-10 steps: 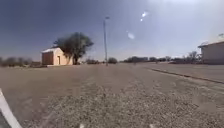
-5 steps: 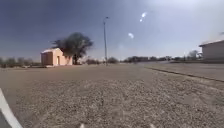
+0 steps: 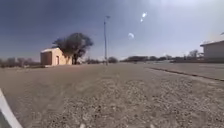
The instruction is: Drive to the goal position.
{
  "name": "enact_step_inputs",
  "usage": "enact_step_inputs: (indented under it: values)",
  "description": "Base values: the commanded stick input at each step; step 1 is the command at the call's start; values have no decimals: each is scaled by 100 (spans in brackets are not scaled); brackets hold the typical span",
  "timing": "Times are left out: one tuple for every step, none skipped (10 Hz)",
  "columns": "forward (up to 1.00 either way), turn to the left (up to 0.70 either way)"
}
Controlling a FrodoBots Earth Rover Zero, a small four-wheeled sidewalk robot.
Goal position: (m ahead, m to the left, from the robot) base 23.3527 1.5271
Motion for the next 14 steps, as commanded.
enact_step_inputs:
  values:
    - [70, 0]
    - [70, 0]
    - [70, 0]
    - [70, 0]
    - [70, 0]
    - [70, 0]
    - [70, 0]
    - [70, 0]
    - [70, 0]
    - [70, 0]
    - [70, 0]
    - [70, 0]
    - [70, 0]
    - [70, 0]
